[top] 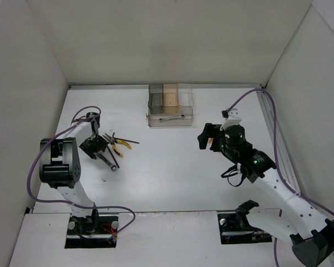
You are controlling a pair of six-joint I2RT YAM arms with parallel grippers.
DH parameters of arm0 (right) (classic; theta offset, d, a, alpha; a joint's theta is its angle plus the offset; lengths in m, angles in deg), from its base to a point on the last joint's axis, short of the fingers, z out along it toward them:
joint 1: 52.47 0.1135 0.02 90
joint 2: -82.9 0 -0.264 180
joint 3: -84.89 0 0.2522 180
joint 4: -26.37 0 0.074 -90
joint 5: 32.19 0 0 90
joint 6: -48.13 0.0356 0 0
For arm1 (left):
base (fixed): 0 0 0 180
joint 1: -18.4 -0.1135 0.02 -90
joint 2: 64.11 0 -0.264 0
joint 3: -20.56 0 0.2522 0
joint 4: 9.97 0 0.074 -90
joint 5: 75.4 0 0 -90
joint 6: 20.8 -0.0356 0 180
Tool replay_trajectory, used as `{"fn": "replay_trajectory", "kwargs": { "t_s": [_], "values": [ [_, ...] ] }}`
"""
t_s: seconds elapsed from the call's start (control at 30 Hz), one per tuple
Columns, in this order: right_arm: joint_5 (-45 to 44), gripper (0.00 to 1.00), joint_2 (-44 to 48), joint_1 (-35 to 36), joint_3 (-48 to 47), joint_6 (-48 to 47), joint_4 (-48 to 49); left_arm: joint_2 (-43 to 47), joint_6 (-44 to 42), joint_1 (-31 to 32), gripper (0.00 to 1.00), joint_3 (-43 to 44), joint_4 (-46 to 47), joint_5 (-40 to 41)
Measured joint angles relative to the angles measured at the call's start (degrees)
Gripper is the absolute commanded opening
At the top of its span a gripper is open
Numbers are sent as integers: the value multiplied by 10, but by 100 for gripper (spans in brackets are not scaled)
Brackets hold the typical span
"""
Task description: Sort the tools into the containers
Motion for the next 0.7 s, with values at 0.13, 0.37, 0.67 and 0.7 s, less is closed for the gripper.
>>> {"fn": "replay_trajectory", "kwargs": {
  "t_s": [0.13, 0.37, 0.67, 0.7],
  "values": [
    [-1, 83, 11, 0, 5, -4, -1, -2, -17, -18, 50, 2, 1, -35],
    [-12, 84, 21, -1, 5, -10, -1, -4, -45, -34, 39, 2, 9, -69],
    [-12, 84, 30, 0, 13, -10, -1, -4, -80, -60, 45, 2, 15, -120],
    [-12, 84, 30, 0, 15, -10, -1, -4, -83, -62, 33, 2, 16, -124]
  ]
}}
